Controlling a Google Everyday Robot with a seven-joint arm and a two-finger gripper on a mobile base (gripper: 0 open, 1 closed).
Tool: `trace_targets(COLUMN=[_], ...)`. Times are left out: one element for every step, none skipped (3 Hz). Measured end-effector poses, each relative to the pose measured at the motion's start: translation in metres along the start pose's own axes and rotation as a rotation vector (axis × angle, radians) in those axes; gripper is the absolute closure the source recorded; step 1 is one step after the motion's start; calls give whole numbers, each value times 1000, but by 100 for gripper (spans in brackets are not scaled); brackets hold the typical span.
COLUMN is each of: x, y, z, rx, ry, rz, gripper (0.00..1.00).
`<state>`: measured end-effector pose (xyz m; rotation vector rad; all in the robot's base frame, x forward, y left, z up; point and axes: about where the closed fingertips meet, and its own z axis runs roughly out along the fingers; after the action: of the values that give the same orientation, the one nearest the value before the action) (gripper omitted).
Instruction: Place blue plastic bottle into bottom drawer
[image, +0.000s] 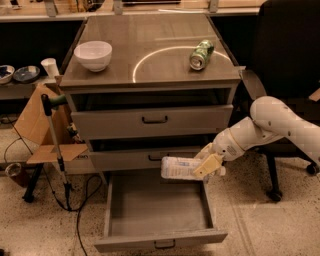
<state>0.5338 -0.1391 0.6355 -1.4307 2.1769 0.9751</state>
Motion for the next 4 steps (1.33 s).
trace_targets(x=[0,-1,15,41], y=[0,5,-2,-16], z=[0,-3,35,107], rx=[0,15,27,37], ry=[0,-11,-3,-4], rz=[0,-11,53,131], gripper=[100,100,100,100])
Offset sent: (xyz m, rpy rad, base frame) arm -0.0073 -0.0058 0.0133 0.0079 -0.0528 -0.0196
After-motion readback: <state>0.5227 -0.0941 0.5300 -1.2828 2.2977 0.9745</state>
